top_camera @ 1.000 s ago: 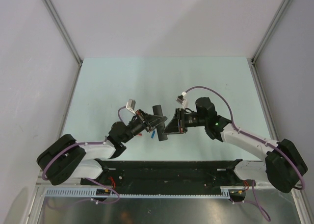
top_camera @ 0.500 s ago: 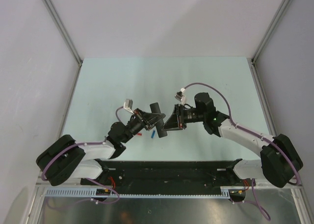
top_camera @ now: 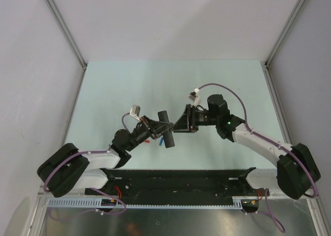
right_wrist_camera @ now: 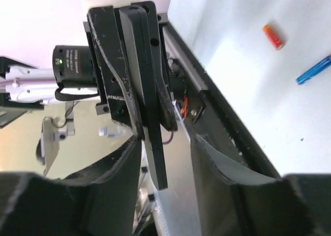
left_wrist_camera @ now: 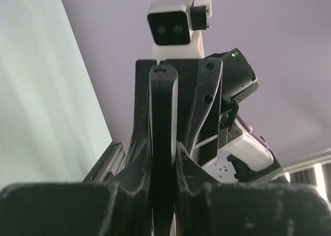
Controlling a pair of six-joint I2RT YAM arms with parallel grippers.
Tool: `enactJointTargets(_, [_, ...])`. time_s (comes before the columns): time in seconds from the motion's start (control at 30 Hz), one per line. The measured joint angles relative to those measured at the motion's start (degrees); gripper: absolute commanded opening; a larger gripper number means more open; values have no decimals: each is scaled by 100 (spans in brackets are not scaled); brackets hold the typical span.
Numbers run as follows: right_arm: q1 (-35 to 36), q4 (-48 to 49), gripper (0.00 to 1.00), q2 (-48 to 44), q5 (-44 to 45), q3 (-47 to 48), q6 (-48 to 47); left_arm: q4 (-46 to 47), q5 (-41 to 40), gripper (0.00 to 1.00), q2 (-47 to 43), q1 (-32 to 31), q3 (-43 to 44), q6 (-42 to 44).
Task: Load the batteries into the remote control
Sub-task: Load the battery cover into the remote control, then turn over the remote control at the center of the board.
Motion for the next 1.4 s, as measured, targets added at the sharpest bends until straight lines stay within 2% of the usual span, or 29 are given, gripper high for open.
enactJointTargets(0.13, [-133,-476,55,-570,457,17,-234,109,581,0,-4,431,0,-48])
enactJointTargets(0.27, [-245,-1272,53,-1425,826,81,-654,42,909,0,9,916,79,0])
enactJointTargets(0.33, [-254,-1773,51,-1797,1226,125,-975,-553,1036,0,11,1093,446,256])
enactJointTargets(0.4, [-245,-2312,49,-2037,1733,177,-1266,-1869,960,0,2,1130,1156,879])
enactJointTargets(0.47, [-179,-2815,49,-2122,2424,197,-1491,-3641,566,0,107,1045,2229,1646])
enactJointTargets(0.57, [13,-3526,49,-2098,3499,197,-1692,-5834,-452,0,535,802,3886,2739])
enactJointTargets(0.7, [293,-4116,49,-2096,4666,197,-1827,-7812,-2044,0,1351,409,5357,3871])
enactJointTargets(0.83, [385,-4450,50,-2135,5401,199,-1908,-9350,-3493,0,2441,153,6157,4658])
enactJointTargets(0.97, [415,-4658,50,-2203,5827,214,-1998,-10369,-4422,0,3348,83,6422,5021])
enactJointTargets(1.1, [424,-4769,50,-2240,5984,243,-2057,-11014,-4894,0,3993,79,6817,5228])
enactJointTargets(1.17, [424,-4787,51,-2256,6011,249,-2065,-11134,-4977,1,4194,79,7075,5274])
enactJointTargets(1.3, [426,-4828,54,-2378,6026,249,-2098,-11182,-5018,11,4498,46,7560,5316])
enactJointTargets(1.4, [426,-4857,55,-2516,6030,249,-2103,-11180,-5010,14,4710,-15,7733,5335])
